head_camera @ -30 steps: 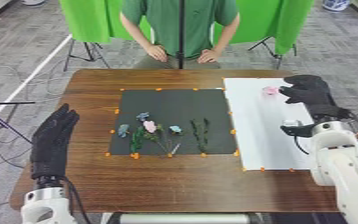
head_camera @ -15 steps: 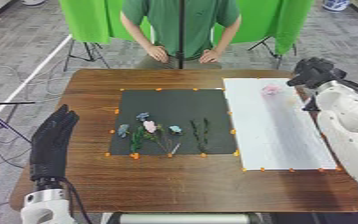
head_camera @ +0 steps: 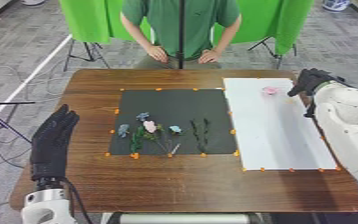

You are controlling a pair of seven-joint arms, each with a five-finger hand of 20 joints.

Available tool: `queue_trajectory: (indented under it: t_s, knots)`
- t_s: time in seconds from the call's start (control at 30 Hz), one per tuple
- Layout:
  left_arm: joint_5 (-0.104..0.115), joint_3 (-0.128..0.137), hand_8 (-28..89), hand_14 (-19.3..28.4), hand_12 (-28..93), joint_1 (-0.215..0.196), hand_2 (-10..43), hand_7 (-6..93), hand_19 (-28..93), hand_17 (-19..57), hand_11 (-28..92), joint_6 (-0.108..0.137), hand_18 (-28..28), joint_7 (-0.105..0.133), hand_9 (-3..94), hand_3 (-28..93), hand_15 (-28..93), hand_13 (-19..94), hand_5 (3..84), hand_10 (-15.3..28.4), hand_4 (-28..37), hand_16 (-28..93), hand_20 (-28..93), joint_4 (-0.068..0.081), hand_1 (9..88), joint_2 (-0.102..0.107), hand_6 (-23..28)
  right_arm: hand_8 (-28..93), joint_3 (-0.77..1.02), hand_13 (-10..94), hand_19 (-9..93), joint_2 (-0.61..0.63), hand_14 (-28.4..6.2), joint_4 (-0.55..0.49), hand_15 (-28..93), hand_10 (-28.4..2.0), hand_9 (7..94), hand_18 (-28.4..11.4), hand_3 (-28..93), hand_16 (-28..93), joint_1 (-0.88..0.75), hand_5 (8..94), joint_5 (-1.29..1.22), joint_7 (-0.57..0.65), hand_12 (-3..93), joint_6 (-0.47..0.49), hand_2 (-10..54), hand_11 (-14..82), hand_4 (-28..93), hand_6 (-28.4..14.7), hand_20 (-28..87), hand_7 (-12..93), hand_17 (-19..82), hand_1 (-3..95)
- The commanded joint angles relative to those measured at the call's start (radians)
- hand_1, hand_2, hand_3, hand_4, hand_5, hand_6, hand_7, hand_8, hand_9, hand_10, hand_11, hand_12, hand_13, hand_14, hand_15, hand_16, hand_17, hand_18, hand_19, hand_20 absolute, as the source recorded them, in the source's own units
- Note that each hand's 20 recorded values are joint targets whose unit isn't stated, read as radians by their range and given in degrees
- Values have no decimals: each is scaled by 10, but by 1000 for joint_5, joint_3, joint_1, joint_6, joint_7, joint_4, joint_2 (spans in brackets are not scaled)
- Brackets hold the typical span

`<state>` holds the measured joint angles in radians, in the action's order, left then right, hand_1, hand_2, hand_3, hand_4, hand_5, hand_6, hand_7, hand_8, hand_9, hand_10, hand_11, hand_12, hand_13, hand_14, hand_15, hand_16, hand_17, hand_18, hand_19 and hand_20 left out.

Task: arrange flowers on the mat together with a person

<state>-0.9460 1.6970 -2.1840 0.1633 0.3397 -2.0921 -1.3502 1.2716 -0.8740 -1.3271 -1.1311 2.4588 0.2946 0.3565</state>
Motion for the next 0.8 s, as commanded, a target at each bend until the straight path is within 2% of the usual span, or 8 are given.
queue_trajectory:
  t_s: [0.03,0.07,0.1,0.43,0.63,0.67,0.73,0.8]
  knots:
    - [2,-1,-69,137,126,-8,-64,157,23,90,141,3,79,-6,410,649,92,333,432,124,-175,1,157,-1,313,-14,30,-103,-4,832,736,-36,-77,41,385,-149,736,-202,686,266,-4,590,33,-3,166,21,-95,158,-247,-5,436,153,401,344]
    - [2,-1,-70,137,126,-13,-64,157,23,90,141,4,79,-7,410,648,92,333,432,124,-175,1,157,-4,314,-16,31,-102,-7,833,737,-40,-76,46,384,-149,737,-202,686,267,-3,589,29,-1,166,24,-95,157,-247,-5,436,154,402,345]
    - [1,-3,-70,137,126,-7,-64,157,23,90,140,1,79,-8,410,648,92,333,432,124,-175,1,157,0,314,-14,31,-102,-4,835,738,-40,-73,43,382,-148,738,-202,686,269,-8,589,19,6,165,24,-95,156,-248,-4,437,154,402,347]
    - [0,-2,-69,138,126,-6,-66,156,22,89,140,-1,80,-11,409,650,92,333,432,124,-174,2,157,1,313,-17,31,-102,-14,865,764,-58,-53,60,387,-132,746,-200,703,289,-46,594,98,-37,157,13,-95,143,-270,3,458,159,405,389]
    - [3,1,-69,138,125,-1,-66,155,22,88,140,-3,80,-15,409,650,92,332,432,123,-175,2,157,4,313,-14,31,-118,-34,898,796,-61,-41,83,406,-110,795,-196,704,310,-87,655,134,-37,163,-131,-95,146,-278,28,471,186,428,472]
    - [3,1,-69,138,125,1,-66,155,22,88,140,-5,80,-15,409,651,92,332,432,123,-175,2,157,4,313,-13,31,-84,-39,908,805,-61,-38,87,405,-107,811,-196,684,317,-92,670,136,-33,186,-159,-95,128,-280,32,467,190,434,497]
    - [0,1,-69,138,125,-1,-67,156,22,88,140,-5,81,-10,409,651,92,332,432,124,-175,2,157,3,313,-13,31,-21,-56,929,828,-59,-31,93,425,-96,862,-196,588,307,-92,729,126,-25,237,-220,-95,72,-257,35,457,187,456,575]
    - [1,1,-69,137,125,-1,-66,156,22,88,140,-6,81,-12,409,650,92,332,432,124,-176,2,157,4,314,-11,31,12,-67,936,861,-50,-20,87,495,-87,918,-195,566,250,-93,812,119,-26,259,-256,-95,47,-263,39,437,180,488,618]
